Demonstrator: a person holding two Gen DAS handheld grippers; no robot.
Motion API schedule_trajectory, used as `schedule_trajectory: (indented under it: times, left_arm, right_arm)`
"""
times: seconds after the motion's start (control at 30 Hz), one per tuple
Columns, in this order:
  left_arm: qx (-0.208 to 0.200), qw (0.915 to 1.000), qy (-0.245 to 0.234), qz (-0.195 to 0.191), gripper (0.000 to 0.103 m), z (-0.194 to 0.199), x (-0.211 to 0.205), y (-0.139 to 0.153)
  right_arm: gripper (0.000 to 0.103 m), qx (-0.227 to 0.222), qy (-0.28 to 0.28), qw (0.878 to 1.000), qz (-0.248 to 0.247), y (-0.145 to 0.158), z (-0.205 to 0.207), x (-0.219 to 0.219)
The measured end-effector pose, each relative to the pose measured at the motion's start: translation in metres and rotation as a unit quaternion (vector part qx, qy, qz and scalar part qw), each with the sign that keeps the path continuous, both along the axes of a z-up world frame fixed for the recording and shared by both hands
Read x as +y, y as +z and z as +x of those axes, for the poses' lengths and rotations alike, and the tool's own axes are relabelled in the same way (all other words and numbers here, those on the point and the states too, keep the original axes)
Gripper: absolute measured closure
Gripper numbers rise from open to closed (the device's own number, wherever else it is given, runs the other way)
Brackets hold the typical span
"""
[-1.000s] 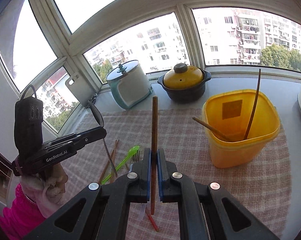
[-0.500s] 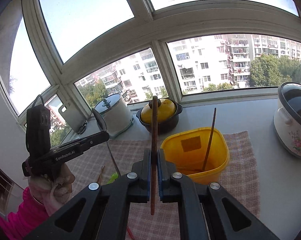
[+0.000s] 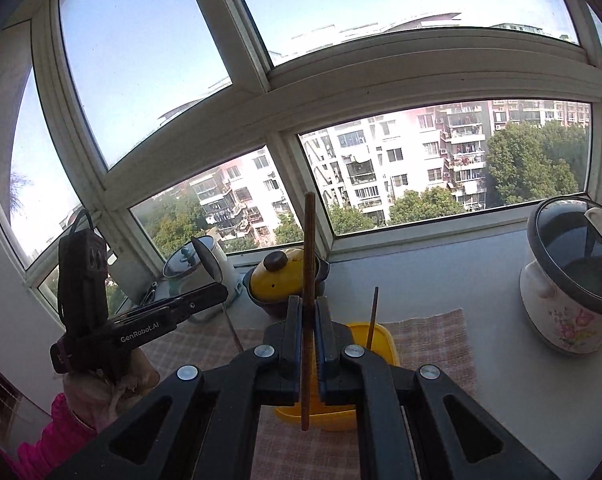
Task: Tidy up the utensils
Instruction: 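Lower the spoon into the yellow container and open the left tool while the right tool releases the chopstick there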
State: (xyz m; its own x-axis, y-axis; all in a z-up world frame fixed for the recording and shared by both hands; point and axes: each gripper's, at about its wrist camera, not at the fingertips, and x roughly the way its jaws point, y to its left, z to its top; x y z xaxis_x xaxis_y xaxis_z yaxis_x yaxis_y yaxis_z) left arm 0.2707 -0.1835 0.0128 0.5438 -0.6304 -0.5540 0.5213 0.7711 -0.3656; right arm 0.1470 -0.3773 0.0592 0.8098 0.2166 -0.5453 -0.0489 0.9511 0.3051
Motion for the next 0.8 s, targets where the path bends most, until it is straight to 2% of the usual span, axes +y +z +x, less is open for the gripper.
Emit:
schedule_trajectory:
  times: [0.23, 0.33, 0.8]
  left_arm:
    - [0.006, 0.9999, -0.002, 0.010, 0.100, 0.010, -0.017, -0.010]
    - [0.013, 0.9998, -0.002, 0.016, 0.100, 0.014, -0.022, -0.017]
    - [0.043, 0.9984, 0.002, 0.037, 0.100, 0.020, -0.028, -0.050]
  right_arm:
    - [0.100, -0.003, -0.010, 1.000, 0.010, 0.000, 0.016, -0.016]
    - [0.100, -0.003, -0.016, 1.000, -0.004, -0.005, 0.022, -0.017]
    - [0.100, 0.050, -0.009, 0.999, 0.000, -0.060, 0.049, -0.014]
